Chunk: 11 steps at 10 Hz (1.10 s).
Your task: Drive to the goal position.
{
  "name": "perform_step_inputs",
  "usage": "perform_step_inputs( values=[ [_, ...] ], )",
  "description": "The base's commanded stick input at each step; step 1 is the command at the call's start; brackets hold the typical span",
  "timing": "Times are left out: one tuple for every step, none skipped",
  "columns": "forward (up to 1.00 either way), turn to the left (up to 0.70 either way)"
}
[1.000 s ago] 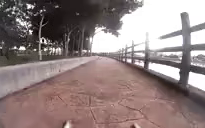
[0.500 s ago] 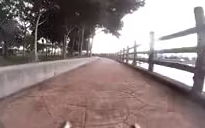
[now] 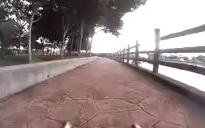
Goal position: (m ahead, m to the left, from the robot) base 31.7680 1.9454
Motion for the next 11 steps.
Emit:
perform_step_inputs(
  values=[
    [0.70,0.01],
    [0.70,0.28],
    [0.70,0.35],
    [0.70,0.35],
    [0.70,0.35],
    [0.70,0.33],
    [0.70,0.12],
    [0.70,0.02],
    [0.70,0.02],
    [0.70,0.02],
    [0.70,0.03]
  ],
)
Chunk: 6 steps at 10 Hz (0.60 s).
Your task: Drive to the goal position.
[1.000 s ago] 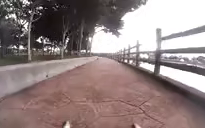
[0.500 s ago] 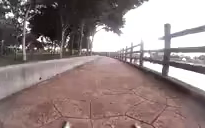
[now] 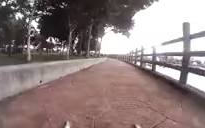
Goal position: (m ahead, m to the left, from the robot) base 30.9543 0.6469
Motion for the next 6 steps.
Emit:
perform_step_inputs(
  values=[
    [0.70,0.03],
    [0.70,0.02],
    [0.70,0.00],
    [0.70,0.00],
    [0.70,0.00],
    [0.70,0.00]
  ],
)
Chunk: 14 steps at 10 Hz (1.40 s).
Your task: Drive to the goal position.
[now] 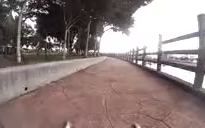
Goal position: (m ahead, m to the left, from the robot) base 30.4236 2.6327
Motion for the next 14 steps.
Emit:
perform_step_inputs(
  values=[
    [0.70,0.00],
    [0.70,0.00],
    [0.70,0.00],
    [0.70,0.00],
    [0.70,0.00],
    [0.70,0.00],
    [0.70,0.00],
    [0.70,0.00],
    [0.70,0.00],
    [0.70,0.00],
    [0.70,0.00],
    [0.70,0.00],
    [0.70,0.00],
    [0.70,0.00]
  ],
)
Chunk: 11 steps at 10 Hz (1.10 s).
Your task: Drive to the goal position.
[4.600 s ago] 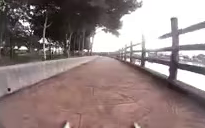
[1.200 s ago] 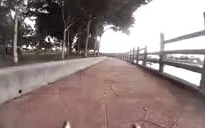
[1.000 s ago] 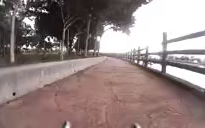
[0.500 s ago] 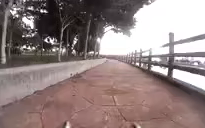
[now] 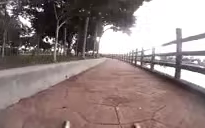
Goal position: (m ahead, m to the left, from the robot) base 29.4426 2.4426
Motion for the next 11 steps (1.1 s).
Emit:
perform_step_inputs(
  values=[
    [0.70,0.00],
    [0.70,0.00],
    [0.70,0.00],
    [0.70,0.00],
    [0.70,0.00],
    [0.70,0.00],
    [0.70,0.00],
    [0.70,0.00],
    [0.70,0.01],
    [0.70,0.08],
    [0.70,0.21]
  ],
)
